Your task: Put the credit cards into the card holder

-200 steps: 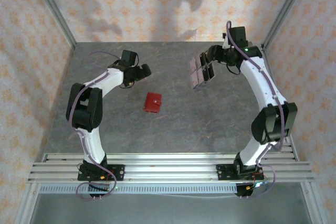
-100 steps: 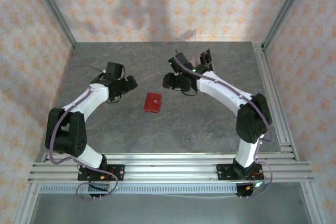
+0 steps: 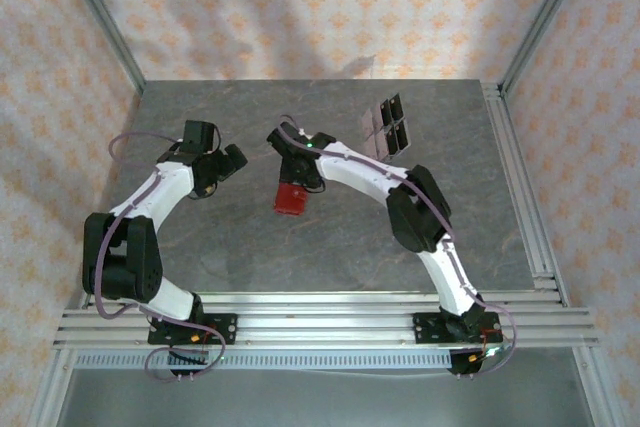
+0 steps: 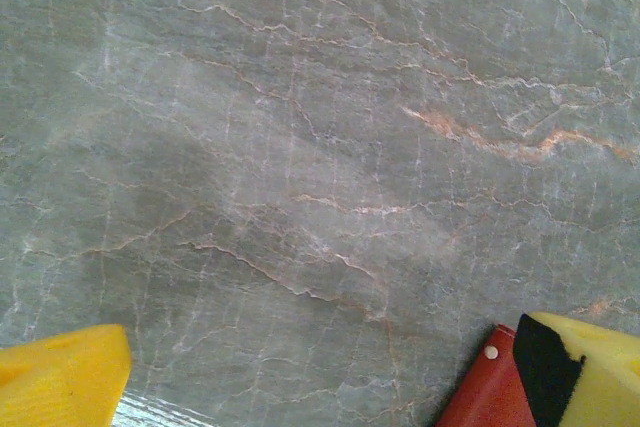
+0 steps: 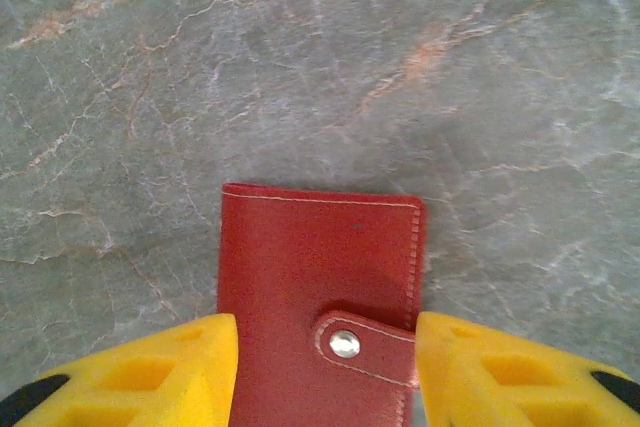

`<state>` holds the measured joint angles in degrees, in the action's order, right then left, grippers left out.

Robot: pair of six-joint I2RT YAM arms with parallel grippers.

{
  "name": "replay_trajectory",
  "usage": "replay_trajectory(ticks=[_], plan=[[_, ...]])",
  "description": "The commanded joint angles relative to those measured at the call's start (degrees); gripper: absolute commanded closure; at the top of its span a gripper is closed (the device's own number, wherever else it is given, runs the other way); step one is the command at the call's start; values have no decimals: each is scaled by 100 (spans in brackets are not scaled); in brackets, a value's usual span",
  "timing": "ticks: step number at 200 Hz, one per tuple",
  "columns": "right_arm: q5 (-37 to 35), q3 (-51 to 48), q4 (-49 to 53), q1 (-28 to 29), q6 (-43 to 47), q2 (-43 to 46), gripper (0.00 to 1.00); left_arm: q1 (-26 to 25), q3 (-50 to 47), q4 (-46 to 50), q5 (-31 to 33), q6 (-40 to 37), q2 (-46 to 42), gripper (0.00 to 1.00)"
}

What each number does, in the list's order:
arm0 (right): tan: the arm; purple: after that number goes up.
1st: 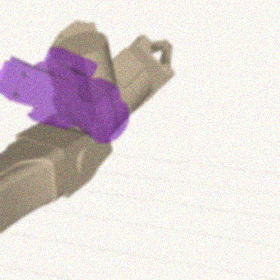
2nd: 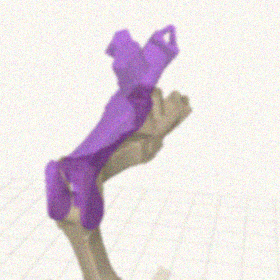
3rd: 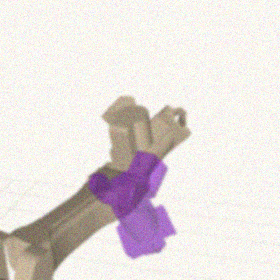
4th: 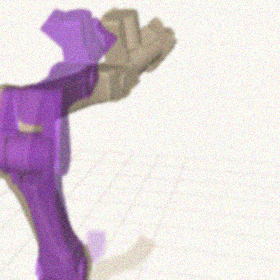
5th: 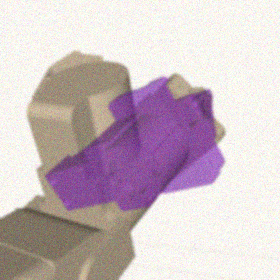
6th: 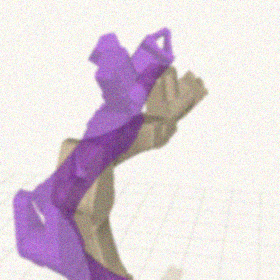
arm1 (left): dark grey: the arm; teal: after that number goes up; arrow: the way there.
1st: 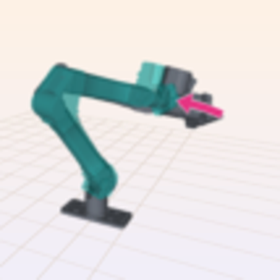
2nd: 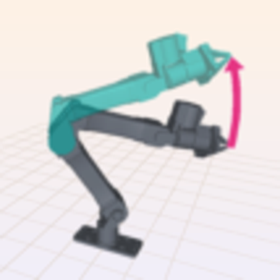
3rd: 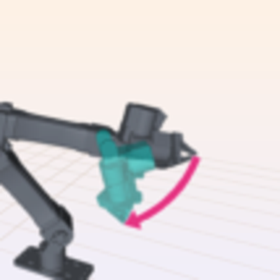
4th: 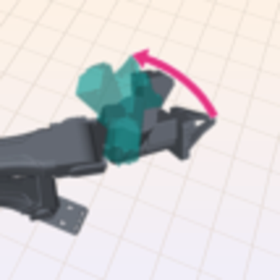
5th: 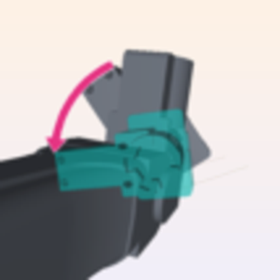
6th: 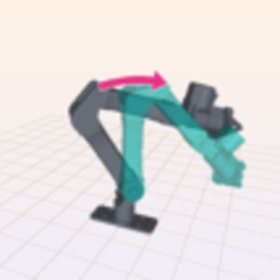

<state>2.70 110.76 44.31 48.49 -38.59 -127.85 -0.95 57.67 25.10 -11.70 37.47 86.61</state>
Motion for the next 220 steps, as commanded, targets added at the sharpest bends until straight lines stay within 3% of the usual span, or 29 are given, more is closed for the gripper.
replay_trajectory(ticks=[1, 58, 173, 220], plan=[[-488, 620, 777, 155, -48, -405, 50, 79, -63, 67, -152, -121, -74, 0], [-672, 1228, 1307, 238, 25, -943, 51, 108, -54, 17, -301, -249, -31, 0], [-491, 600, 1046, 255, 42, -861, 58, 115, -10, 0, -434, -249, 58, 0], [-395, 258, 838, 249, 22, -699, 66, 114, -1, 20, -410, -265, 43, 0]])
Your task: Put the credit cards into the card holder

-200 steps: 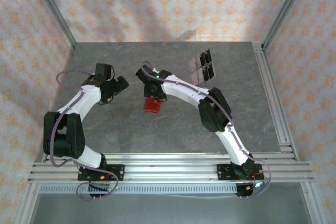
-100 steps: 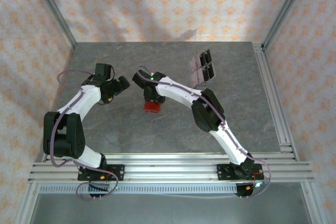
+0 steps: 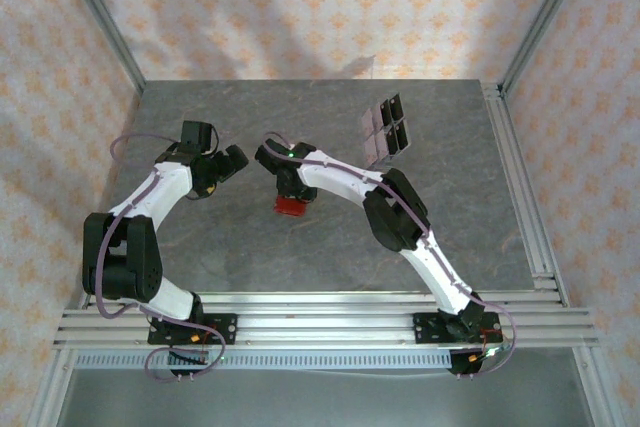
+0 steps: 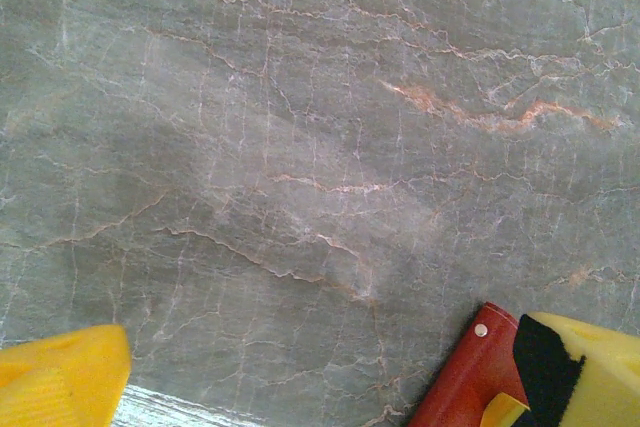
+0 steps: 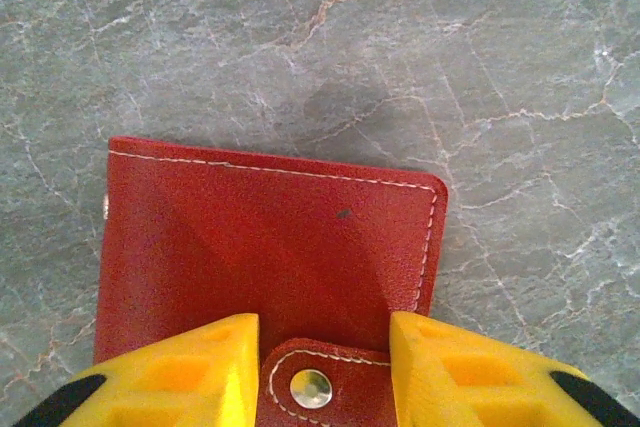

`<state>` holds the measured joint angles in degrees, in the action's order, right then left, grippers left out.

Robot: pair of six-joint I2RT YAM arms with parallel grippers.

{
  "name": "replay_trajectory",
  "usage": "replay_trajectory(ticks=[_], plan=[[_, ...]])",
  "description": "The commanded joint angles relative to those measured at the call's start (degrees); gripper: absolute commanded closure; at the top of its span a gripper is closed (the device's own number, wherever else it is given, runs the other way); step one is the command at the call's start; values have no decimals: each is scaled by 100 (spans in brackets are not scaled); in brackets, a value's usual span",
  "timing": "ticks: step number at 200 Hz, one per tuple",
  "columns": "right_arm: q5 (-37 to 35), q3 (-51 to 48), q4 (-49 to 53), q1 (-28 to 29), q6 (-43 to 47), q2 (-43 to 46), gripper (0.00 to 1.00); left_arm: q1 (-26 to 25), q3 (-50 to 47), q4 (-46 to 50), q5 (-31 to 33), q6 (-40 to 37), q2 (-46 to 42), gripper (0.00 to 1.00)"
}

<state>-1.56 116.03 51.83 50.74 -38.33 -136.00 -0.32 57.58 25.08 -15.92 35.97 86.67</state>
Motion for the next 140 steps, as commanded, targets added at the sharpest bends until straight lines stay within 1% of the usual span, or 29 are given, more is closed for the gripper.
replay_trajectory(ticks=[1, 11, 24, 33, 90, 119, 140], plan=[[32, -275, 84, 24, -2, 117, 66, 50, 12, 23, 16, -115, 39, 0], [50, -316, 62, 23, -8, 155, 65, 57, 13, 32, 17, -115, 29, 0], [55, -371, 14, 41, 8, 218, 59, 52, 17, 45, 16, -116, 24, 0], [51, -400, -19, 58, 18, 254, 57, 52, 17, 51, 15, -114, 16, 0], [60, -454, -6, 76, 77, 285, 58, 49, 69, 89, 21, -72, -20, 0], [-107, -502, 83, 127, 173, 320, 58, 54, 78, 85, 9, -28, -30, 0], [-192, -520, 142, 146, 239, 311, 61, 56, 82, 102, 18, -20, -37, 0]])
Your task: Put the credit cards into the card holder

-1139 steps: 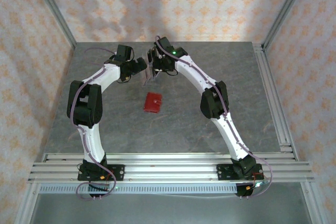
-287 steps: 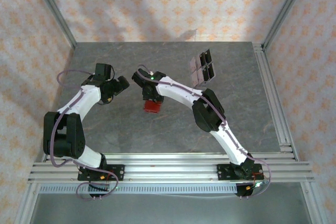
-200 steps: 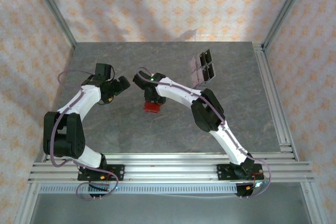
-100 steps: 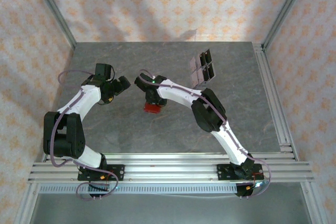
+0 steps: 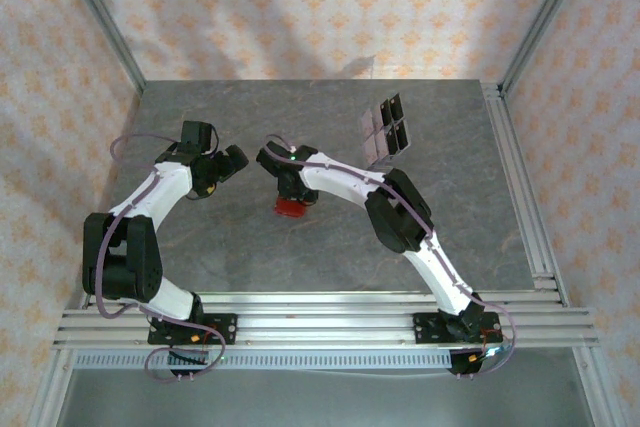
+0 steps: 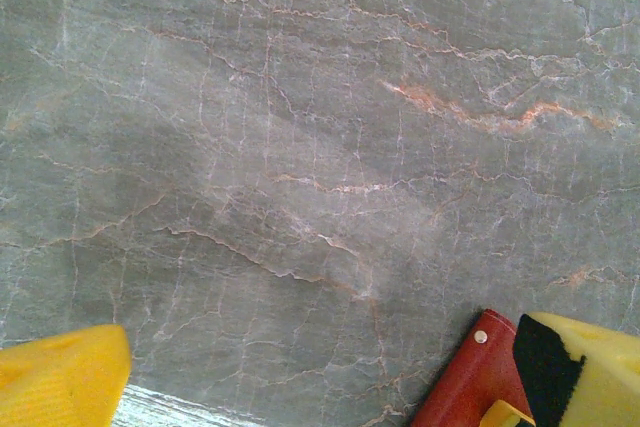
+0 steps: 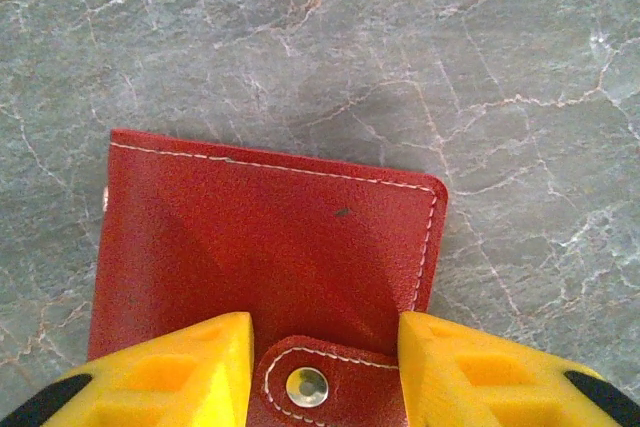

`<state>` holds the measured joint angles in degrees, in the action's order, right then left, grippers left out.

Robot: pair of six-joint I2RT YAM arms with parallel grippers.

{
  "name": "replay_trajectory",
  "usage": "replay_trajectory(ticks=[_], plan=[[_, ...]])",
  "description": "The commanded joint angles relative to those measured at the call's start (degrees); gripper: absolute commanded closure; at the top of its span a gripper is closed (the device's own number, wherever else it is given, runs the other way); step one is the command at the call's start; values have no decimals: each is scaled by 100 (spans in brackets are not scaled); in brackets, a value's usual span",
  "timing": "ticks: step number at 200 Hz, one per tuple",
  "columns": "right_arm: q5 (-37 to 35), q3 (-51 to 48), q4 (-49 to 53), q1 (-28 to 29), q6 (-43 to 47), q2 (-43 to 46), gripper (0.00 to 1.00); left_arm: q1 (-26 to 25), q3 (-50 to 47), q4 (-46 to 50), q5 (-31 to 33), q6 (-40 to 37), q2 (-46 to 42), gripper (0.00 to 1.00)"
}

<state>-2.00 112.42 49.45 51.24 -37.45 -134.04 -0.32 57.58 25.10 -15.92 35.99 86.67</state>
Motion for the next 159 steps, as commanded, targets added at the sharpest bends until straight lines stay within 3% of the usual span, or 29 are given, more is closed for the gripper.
replay_trajectory(ticks=[1, 69, 159], plan=[[-154, -159, 380, 96, 155, 115, 61, 53, 80, 100, 19, -22, -41, 0], [-100, -346, 258, 107, 343, 219, 100, 49, 122, 157, 33, -17, -69, 0], [234, -1142, -551, 73, 1122, 1235, 100, -216, -96, 127, -41, -31, -234, 0]])
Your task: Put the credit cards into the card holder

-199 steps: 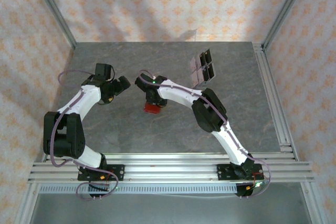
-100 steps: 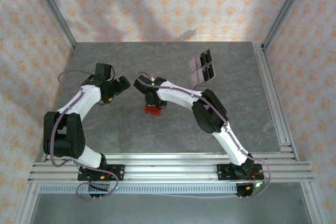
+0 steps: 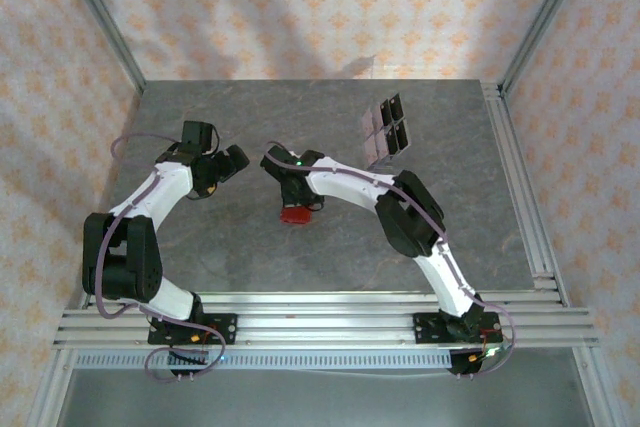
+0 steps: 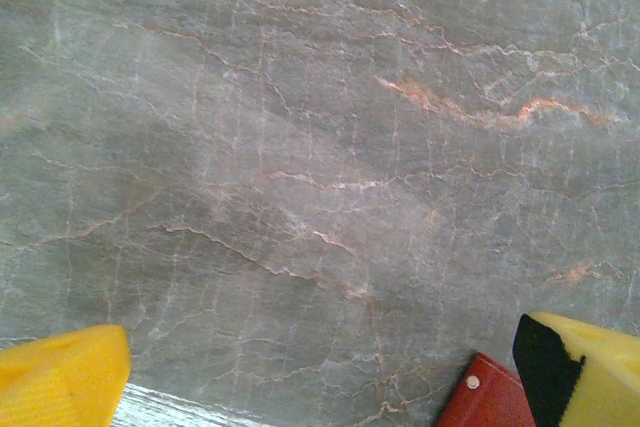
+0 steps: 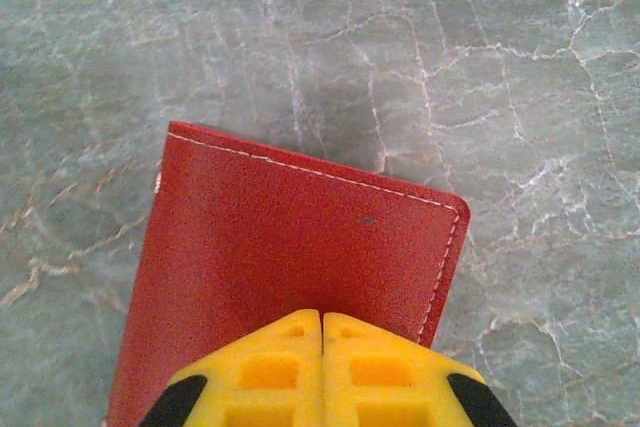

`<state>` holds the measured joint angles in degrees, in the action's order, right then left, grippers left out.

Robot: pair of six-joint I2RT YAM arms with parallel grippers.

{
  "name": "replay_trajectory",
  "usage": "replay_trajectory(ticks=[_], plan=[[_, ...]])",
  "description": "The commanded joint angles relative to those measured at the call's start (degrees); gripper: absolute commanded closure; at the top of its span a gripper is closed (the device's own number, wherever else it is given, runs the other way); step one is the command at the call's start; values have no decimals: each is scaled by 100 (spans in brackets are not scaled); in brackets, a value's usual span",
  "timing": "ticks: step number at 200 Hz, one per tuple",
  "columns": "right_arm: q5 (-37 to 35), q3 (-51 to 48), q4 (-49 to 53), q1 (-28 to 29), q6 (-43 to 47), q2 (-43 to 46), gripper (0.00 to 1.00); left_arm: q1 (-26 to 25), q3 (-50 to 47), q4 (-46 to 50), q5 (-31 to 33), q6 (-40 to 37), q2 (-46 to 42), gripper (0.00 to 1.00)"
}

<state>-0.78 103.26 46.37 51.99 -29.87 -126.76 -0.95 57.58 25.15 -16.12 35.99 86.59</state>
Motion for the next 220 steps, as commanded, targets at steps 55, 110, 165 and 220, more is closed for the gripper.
replay_trajectory(ticks=[55, 110, 165, 220], plan=[[560, -832, -497, -240, 1138, 753, 91, -498, -206, 80, 113, 100, -296, 0], [80, -1124, -182, -273, 343, 1157, 69, -628, -281, 54, 325, 406, -337, 0], [-156, -1099, -265, -40, -652, 1136, 61, -634, -311, 8, 487, 500, -344, 0], [-256, -551, 16, 11, -701, 519, 60, -632, -278, -29, 443, 515, -300, 0]])
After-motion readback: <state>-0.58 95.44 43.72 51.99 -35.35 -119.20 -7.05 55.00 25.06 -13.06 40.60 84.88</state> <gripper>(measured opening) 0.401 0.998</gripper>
